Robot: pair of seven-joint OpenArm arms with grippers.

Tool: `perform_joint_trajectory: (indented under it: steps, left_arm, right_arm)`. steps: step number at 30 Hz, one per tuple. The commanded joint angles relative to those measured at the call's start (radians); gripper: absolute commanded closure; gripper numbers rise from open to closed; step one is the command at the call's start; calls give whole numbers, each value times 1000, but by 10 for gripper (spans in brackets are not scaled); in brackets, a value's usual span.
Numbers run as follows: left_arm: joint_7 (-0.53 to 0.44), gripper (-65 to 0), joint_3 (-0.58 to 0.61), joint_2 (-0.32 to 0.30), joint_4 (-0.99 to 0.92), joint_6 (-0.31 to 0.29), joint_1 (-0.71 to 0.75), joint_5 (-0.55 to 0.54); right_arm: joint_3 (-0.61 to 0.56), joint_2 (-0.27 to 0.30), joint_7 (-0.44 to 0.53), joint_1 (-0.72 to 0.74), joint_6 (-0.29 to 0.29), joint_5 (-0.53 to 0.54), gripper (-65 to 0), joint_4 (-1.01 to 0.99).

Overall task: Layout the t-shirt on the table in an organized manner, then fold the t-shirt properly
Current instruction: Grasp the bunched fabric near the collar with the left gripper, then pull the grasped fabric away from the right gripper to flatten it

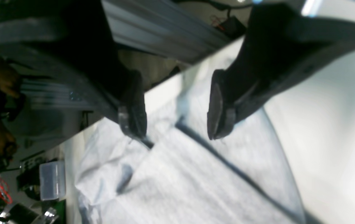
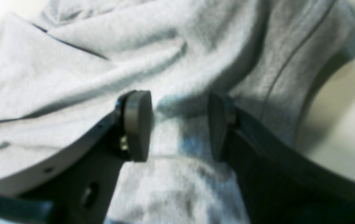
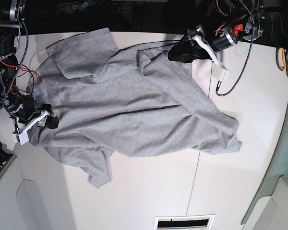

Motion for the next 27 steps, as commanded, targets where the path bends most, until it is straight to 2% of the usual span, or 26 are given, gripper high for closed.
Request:
perform_joint_trajectory:
  steps: [1,11,17,25,26,27]
  left_arm:
    - [-10,-346,8,-3,6,-12,0,-20]
    - [-56,-346,37,-2,4,-12,-7,-19]
    - [-54,-346,37,36,3,-12,-43,27]
    - [-58,-345,37,47,3,-12,-51,63]
    - [-66,-336,37,47,3,-12,-51,72]
    - [-80,-293,37,47,3,-12,-51,84]
  right_arm:
    - [6,16,18,23,8,14,-293,17]
    - [6,16,18,22,8,14,-293,17]
    - [6,16,18,23,8,14,-293,17]
    - [6,16,16,23,8,14,-293,17]
    - [6,16,16,22,8,14,-293,17]
    - [6,16,16,22,8,14,-293,17]
